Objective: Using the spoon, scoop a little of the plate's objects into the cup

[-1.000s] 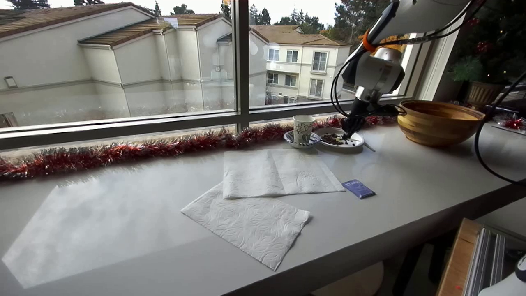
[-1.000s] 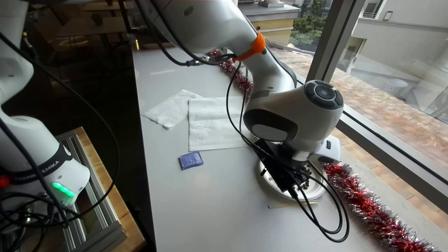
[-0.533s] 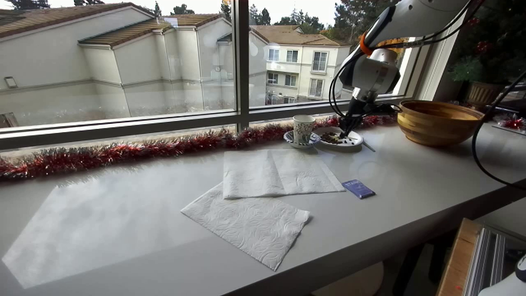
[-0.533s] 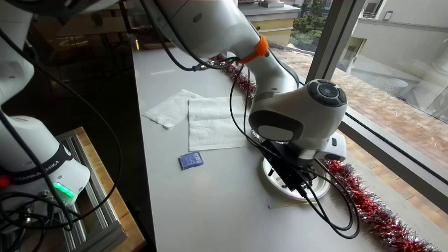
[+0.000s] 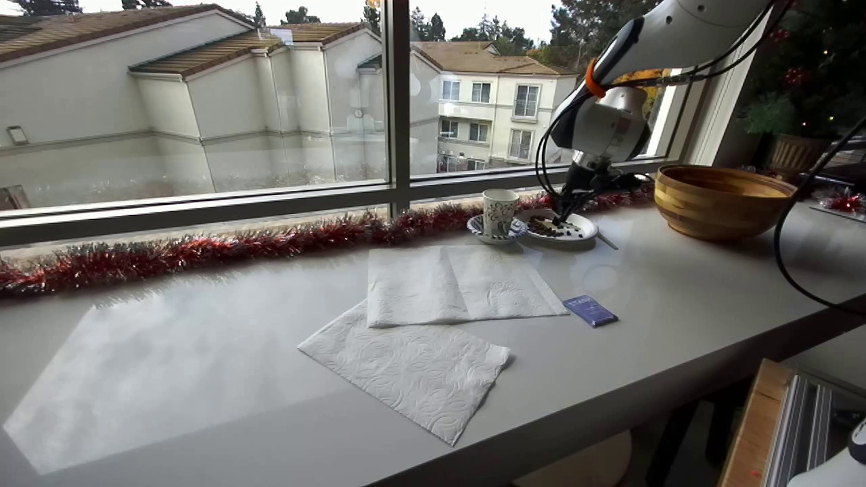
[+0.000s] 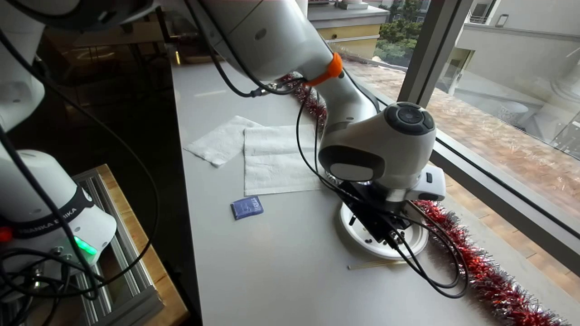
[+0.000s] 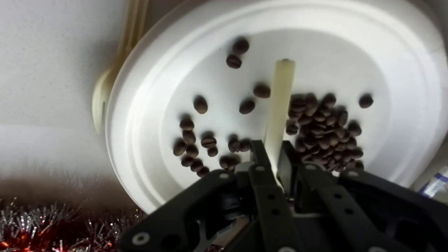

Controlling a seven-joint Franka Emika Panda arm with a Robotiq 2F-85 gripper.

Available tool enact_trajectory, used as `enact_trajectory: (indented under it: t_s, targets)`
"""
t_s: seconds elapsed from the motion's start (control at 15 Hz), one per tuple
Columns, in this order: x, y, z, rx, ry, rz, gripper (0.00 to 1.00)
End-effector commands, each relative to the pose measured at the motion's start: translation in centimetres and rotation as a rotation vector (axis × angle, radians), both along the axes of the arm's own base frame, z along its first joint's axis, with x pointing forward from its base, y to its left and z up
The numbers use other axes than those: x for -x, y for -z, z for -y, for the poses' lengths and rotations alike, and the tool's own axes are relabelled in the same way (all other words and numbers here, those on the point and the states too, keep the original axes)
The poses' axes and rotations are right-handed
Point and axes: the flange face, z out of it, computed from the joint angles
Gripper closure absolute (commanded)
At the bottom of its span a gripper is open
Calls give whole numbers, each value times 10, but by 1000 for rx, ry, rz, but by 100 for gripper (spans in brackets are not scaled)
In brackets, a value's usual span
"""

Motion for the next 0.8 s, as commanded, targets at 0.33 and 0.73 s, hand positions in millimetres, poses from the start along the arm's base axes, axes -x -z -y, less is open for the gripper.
enact_trajectory:
  t_s: [0.33,0.73]
  targets:
    - [29,-9,-43,90,9,58,97]
    - [54,-20,-67,147,38,111,97]
